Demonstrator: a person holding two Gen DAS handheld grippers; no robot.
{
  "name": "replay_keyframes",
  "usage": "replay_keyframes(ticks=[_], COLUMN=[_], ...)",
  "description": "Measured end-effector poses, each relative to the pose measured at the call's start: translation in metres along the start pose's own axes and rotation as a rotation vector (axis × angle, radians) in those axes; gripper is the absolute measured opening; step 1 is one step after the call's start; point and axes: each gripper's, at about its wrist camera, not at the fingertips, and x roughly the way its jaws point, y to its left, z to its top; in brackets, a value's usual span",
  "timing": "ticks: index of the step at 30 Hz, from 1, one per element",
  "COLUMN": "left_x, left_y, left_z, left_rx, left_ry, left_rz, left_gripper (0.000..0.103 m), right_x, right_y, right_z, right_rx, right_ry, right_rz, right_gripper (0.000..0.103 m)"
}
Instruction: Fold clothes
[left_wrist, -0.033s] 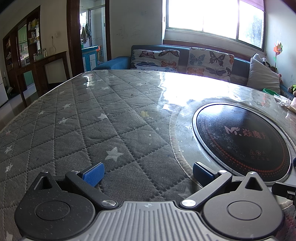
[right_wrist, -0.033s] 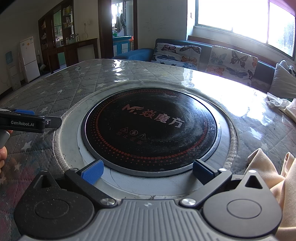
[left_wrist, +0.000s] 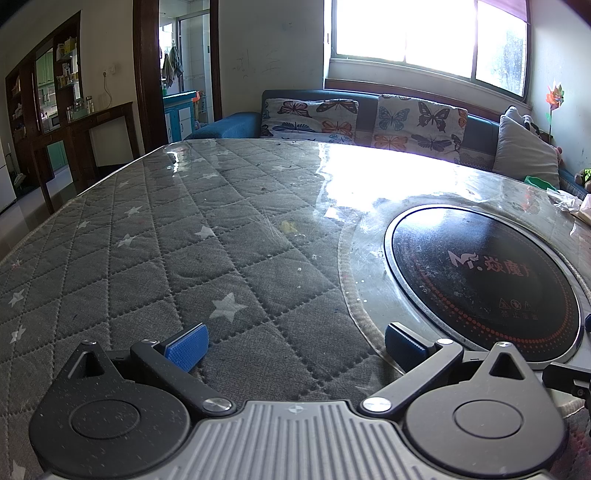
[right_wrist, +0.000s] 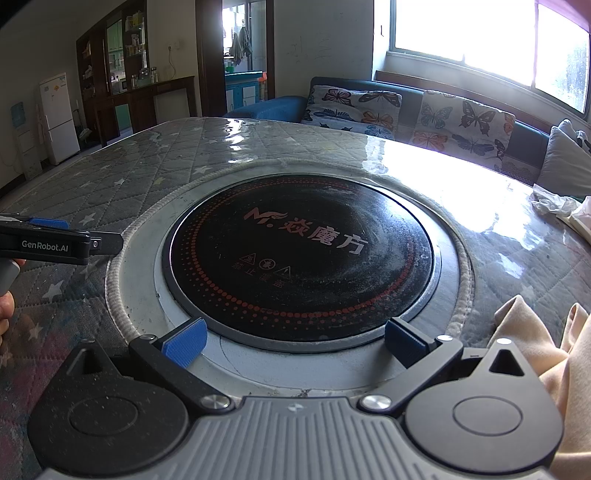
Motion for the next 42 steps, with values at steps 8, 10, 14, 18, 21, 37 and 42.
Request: replay_keyframes(ticks=[8,10,14,18,21,37,42], left_x=[0.0008,0.0008,0.0006,0.0005,-0.0001,0.0001,0.0001], left_y=[0.0000,-0.0001,-0.0001,-0.0001,0.0002,0.0007,0.0004], left_z=[-0.0004,-0.0004,-0.0004,-0.0004,-0.0011,-0.0027,-0.0024], left_rx=[-0.001,0.000,0.000,0.000,0.001,0.005,0.008], left_ry=[-0.001,-0.001,-0.001,-0.002,-0.002,-0.004,-0.003], left_rz=[-0.001,-0.001,-0.001,-0.001,0.000,0.000,0.001], left_gripper=[0.103,0.103,0.103,0.103,0.103,0.103,0.103], right_x=[0.0006,0.0007,0.0005,0.0004,0.0015,0.0028,0.0009], right_y=[0.0004,0.0000,-0.0004,-0.0004,-0.0006,0.0005,0.0031], right_z=[0.0005,0.0006,0.0005,0.0004,0.0005,0.0024,0.0014], right_rx=[0.000,0.001,0.001,0.000,0.000,0.005,0.020], right_ry=[0.000,0.000,0.000,0.000,0.000,0.006,0.007], right_rz=[-0.001,0.000,0.000,0.000,0.000,-0.005,-0.030], right_gripper=[0.103,0.103,0.103,0.103,0.103,0.103,0.103])
